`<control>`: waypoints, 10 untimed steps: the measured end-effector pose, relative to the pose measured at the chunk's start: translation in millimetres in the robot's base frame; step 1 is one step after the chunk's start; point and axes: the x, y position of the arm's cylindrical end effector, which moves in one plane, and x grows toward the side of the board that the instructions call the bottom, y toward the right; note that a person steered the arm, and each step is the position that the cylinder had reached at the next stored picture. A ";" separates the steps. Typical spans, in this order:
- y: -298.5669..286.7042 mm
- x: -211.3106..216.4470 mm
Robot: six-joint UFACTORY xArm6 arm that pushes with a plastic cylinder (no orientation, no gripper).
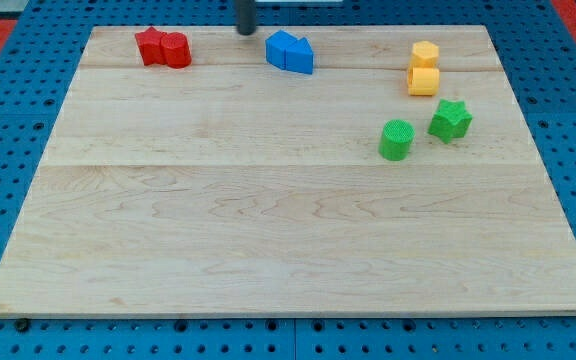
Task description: Separate the red blocks from each other
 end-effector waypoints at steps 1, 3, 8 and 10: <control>-15.1 7.6; -15.8 7.6; -29.6 7.5; -88.8 27.9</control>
